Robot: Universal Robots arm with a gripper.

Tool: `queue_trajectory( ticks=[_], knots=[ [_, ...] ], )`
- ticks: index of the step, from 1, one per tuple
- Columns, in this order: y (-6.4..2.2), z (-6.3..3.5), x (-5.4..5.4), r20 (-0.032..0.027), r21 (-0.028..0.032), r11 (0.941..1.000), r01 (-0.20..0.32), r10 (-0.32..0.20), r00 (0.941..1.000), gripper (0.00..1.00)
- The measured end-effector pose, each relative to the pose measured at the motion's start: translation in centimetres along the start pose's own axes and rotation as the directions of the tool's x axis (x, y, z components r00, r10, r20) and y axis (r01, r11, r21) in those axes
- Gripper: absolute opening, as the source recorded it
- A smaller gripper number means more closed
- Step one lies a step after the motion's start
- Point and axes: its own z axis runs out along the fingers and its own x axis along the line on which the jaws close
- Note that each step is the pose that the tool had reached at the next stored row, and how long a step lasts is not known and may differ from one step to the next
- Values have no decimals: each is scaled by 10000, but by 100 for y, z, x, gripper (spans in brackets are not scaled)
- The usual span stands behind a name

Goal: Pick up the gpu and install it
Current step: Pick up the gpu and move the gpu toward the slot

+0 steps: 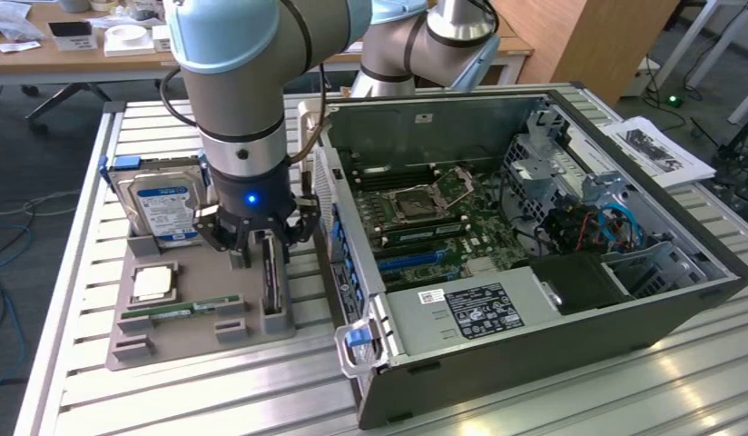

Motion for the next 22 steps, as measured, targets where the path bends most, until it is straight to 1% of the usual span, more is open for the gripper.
queue_trajectory(
  ticks=[8,9,22],
  knots=[
    [0,0,0,1,0,10000,0,0,10000,51],
    [0,0,0,0,0,10000,0,0,10000,45],
    [-1,16,0,1,-1,10000,0,0,10000,45]
  ],
)
